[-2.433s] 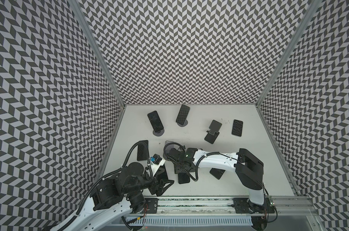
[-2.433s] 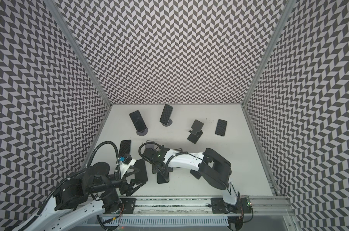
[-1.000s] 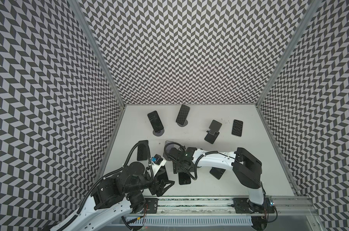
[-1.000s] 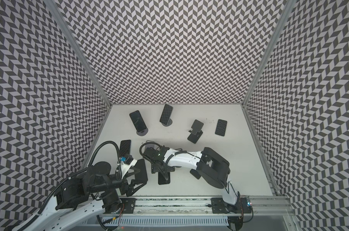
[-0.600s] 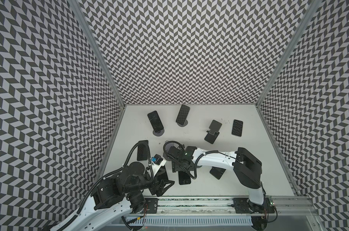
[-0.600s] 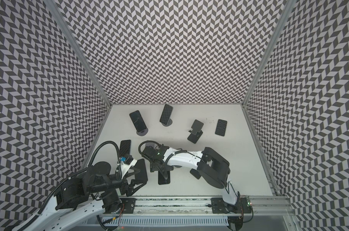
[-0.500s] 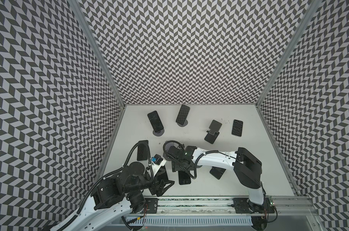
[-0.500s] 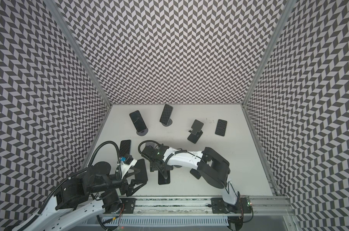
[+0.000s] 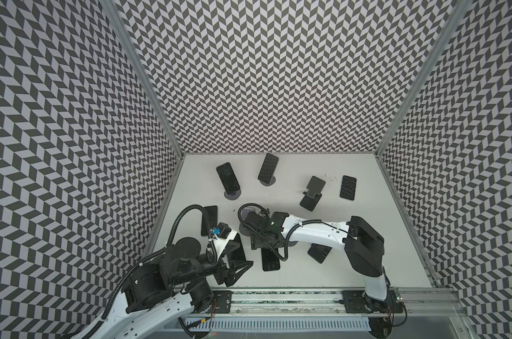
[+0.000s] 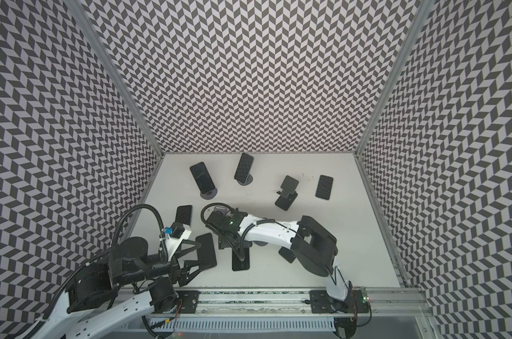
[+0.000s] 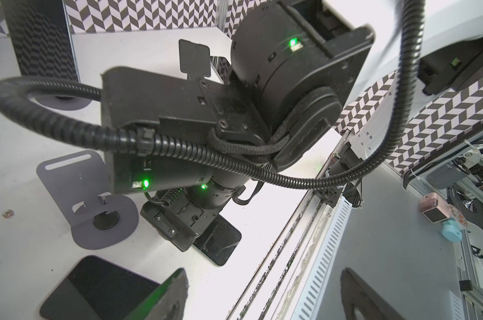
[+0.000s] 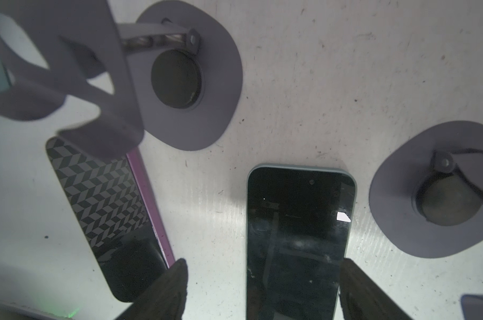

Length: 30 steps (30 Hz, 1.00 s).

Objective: Remove the phone from the phone stand
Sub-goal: Place the phone at the bottom-center of the table.

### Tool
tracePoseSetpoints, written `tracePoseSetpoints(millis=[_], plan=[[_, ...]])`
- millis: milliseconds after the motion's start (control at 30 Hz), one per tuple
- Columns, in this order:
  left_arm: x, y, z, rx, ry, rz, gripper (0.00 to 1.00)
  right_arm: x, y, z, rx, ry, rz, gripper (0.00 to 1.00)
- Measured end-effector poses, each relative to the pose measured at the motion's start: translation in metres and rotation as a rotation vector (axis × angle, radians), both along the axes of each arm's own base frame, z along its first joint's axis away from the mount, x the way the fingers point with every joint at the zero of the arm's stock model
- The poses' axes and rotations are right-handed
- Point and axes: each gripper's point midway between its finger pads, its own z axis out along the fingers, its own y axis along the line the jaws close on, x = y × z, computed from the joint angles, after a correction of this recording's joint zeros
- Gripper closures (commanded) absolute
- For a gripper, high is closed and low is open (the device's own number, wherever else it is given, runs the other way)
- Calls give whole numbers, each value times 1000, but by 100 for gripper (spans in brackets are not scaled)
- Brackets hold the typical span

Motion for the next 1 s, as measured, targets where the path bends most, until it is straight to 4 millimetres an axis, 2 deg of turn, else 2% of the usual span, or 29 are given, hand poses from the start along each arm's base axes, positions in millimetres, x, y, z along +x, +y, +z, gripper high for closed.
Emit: tracePoseSetpoints(millis=[533,1000], plan=[[20,19,33,-32,-94,149,15,1,-1,7,-8,-4,-2,18],[32,31,38,-24,-128,241,15,2,1,13,4,-10,-2,18]])
